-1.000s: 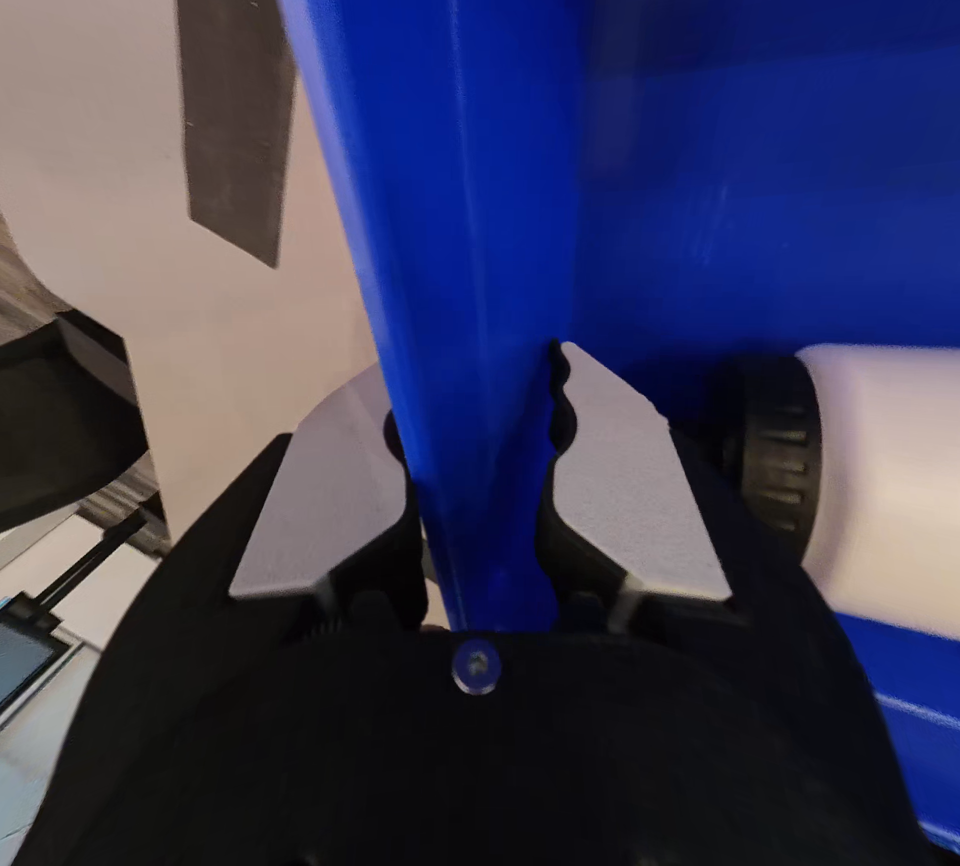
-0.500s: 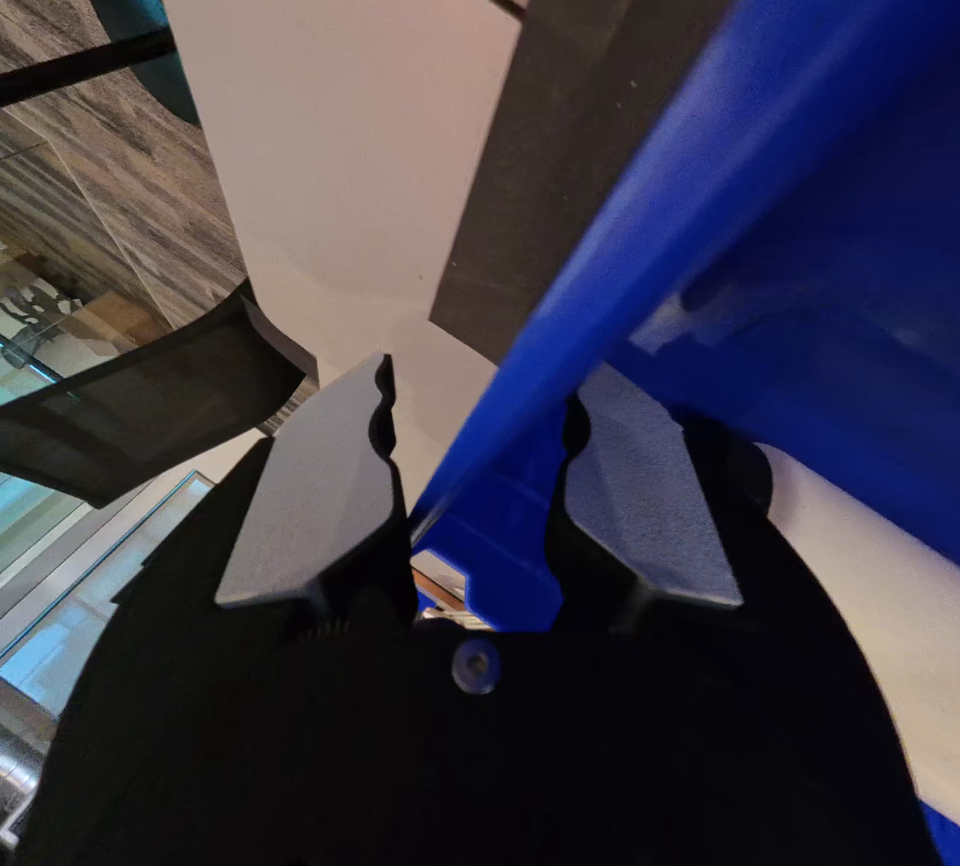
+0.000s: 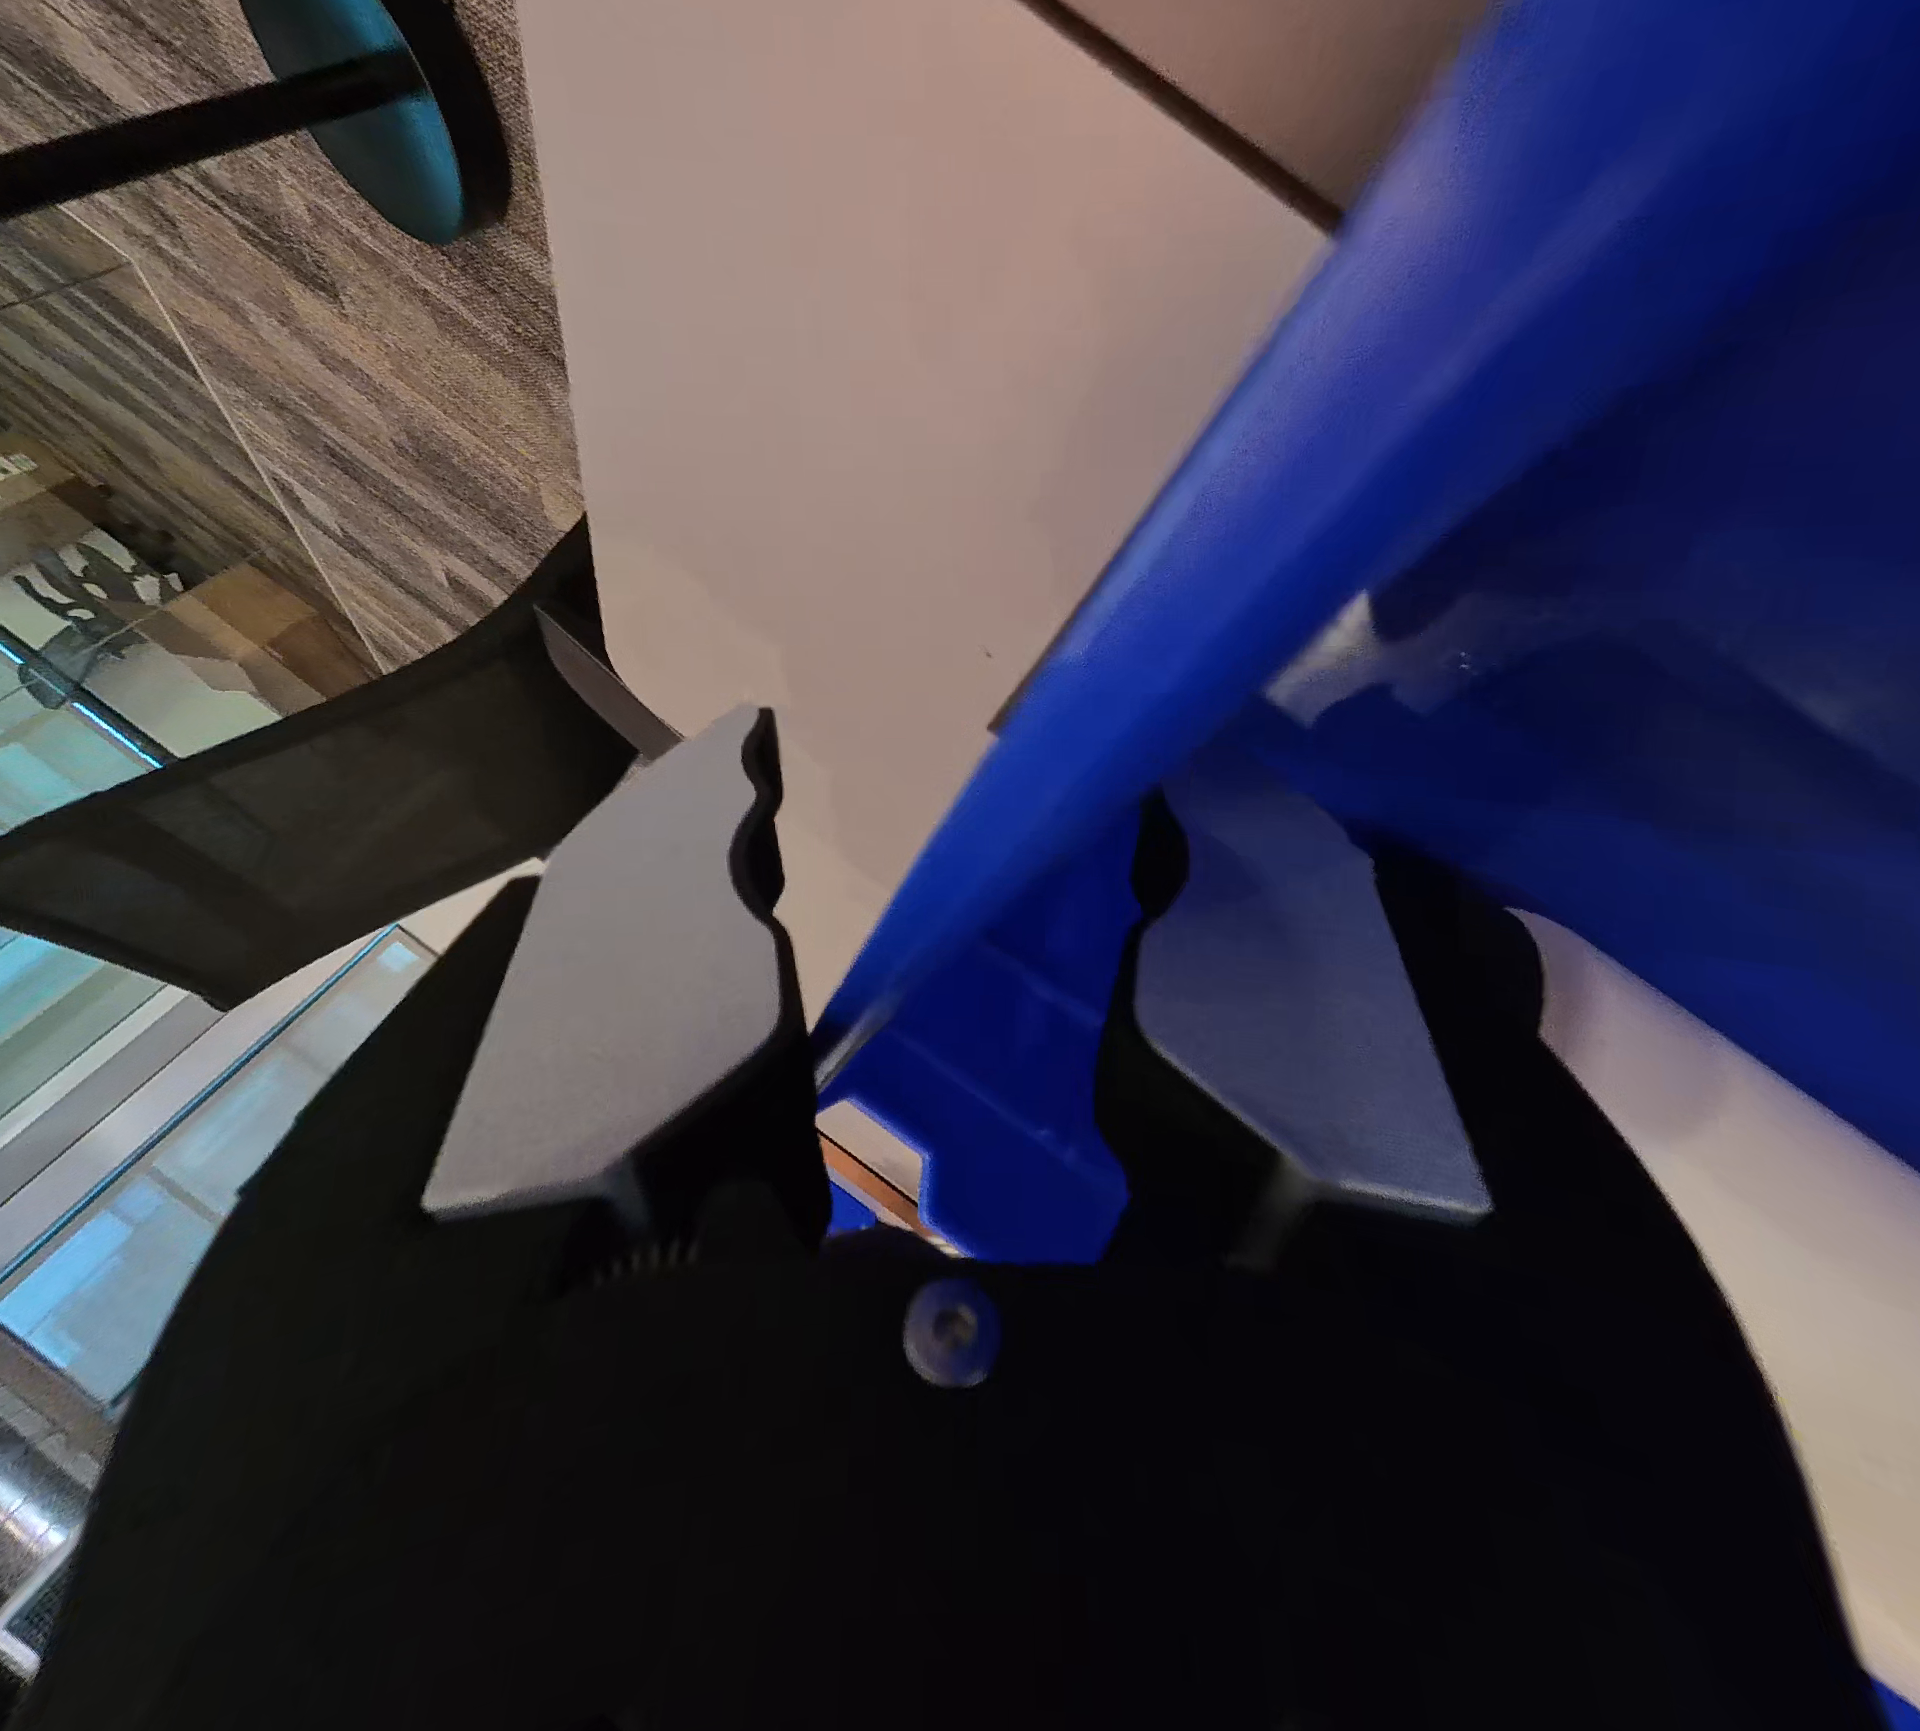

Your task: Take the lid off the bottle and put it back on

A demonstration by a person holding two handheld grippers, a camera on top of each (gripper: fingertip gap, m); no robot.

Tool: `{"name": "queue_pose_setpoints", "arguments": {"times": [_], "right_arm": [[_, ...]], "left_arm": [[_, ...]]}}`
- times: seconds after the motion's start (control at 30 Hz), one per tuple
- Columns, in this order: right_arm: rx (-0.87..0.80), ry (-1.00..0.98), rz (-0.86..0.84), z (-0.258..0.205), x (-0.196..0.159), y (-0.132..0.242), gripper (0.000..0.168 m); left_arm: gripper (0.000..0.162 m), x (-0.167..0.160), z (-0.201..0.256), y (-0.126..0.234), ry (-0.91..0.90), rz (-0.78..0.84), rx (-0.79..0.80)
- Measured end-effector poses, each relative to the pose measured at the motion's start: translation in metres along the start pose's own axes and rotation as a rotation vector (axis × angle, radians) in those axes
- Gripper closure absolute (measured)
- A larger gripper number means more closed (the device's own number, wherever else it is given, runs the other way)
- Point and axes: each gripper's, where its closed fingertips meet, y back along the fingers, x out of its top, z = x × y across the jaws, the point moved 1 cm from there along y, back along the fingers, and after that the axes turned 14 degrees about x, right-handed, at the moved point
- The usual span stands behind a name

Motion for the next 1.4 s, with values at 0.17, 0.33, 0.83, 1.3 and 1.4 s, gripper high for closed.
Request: {"name": "queue_pose_setpoints", "arguments": {"times": [0.17,0.33,0.83,1.3,1.4], "right_arm": [[0.004,-0.012,-0.016,0.0,0.0,-0.001,0.13],[-0.007,-0.015,-0.013,0.003,0.003,-0.002,0.129],[-0.142,-0.192,0.333,-0.013,0.0,0.081,0.109],[0.257,0.12,1.062,-0.313,0.072,0.252,0.088],[0.337,0.11,1.037,-0.344,0.094,0.223,0.079]], "left_arm": [[0.095,0.004,-0.005,-0.003,0.004,0.009,0.016],[0.094,0.007,-0.011,-0.007,0.016,0.0,0.018],[0.069,-0.024,-0.039,0.065,0.45,0.237,0.098],[0.072,0.012,0.161,0.376,0.474,1.029,-0.106],[0.058,0.051,0.205,0.387,0.451,1.044,-0.195]]}}
